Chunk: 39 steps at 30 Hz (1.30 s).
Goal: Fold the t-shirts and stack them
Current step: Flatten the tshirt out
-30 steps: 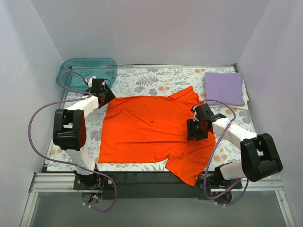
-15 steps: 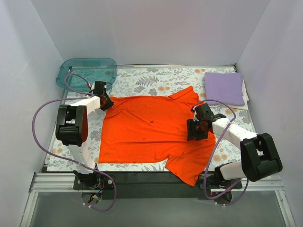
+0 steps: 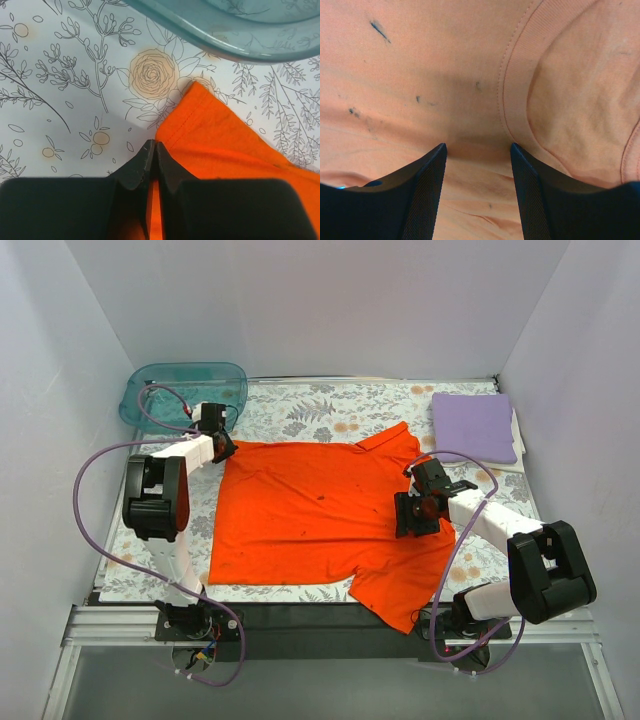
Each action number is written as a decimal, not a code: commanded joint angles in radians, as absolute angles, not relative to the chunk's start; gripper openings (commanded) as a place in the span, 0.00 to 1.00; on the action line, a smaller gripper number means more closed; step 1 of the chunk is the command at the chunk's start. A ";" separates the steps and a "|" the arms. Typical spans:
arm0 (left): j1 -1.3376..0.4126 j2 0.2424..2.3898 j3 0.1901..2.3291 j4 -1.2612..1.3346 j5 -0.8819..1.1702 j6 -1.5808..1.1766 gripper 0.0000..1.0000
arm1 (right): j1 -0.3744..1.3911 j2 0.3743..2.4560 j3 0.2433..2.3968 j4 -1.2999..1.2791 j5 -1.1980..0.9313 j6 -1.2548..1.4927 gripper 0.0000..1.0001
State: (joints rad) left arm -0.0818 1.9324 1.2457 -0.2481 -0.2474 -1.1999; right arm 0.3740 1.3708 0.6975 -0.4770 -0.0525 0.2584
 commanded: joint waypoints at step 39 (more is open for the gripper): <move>-0.330 1.355 0.592 -0.678 -0.178 -1.695 0.63 | 0.402 1.356 0.664 -0.586 -0.181 0.294 0.54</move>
State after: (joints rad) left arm -0.3267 1.3544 0.6731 -0.5457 -0.2363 -1.5734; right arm 0.3950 1.3911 0.7223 -0.5449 -0.1284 0.2691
